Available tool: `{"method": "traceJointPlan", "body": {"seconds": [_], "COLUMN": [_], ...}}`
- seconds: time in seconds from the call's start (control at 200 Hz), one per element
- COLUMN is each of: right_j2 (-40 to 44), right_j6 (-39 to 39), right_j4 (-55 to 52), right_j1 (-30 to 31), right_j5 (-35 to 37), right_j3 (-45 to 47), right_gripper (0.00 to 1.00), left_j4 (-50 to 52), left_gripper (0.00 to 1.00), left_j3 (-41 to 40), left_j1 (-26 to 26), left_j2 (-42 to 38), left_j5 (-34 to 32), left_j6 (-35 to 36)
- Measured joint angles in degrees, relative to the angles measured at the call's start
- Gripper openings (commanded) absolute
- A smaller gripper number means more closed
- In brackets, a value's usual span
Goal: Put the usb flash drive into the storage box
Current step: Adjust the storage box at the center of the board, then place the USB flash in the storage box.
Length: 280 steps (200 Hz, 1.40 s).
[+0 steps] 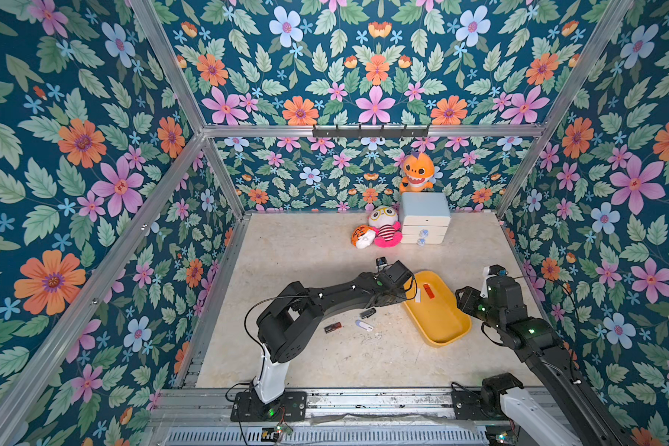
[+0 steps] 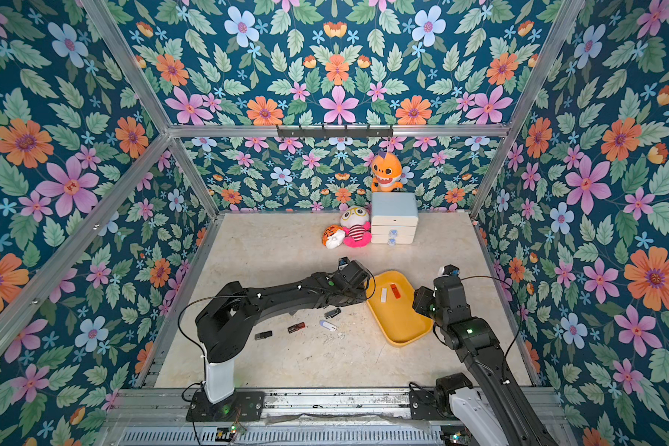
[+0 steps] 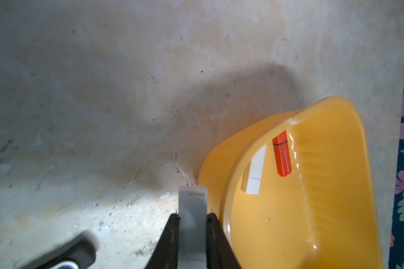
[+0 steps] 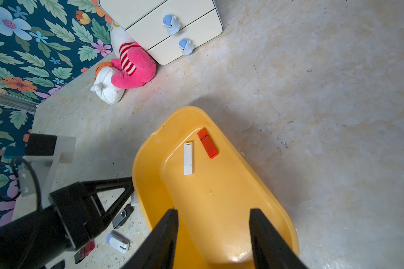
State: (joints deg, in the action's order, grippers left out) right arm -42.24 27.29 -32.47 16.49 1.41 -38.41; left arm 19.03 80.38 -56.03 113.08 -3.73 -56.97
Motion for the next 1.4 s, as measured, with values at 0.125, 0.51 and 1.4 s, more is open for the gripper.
{"method": "traceJointPlan", "body": {"seconds": [0.125,0.51,1.4], "right_j2": [0.5,0.8,1.0], "right_j6": [0.0,0.0,1.3], "right_j4": [-0.6,-0.9,-0.9], "right_j1": [0.0,0.0,0.0], "right_j5": [-0.2,-0.5,2.1], "right_j3": [0.0,0.2,1.1], "right_gripper": [0.55,0.55,0.55], "left_j4": [0.3,1.7,0.6], "left_gripper": [0.13,0.15,0.17], "left_j3": [5.2,14.2,20.0], "left_j1": [1.0,4.9,-3.3], "left_j2": [4.4,8.0,12.2], "left_j5": [2.3,7.7,1.1], "left_j6": [1.9,8.4,2.7]}}
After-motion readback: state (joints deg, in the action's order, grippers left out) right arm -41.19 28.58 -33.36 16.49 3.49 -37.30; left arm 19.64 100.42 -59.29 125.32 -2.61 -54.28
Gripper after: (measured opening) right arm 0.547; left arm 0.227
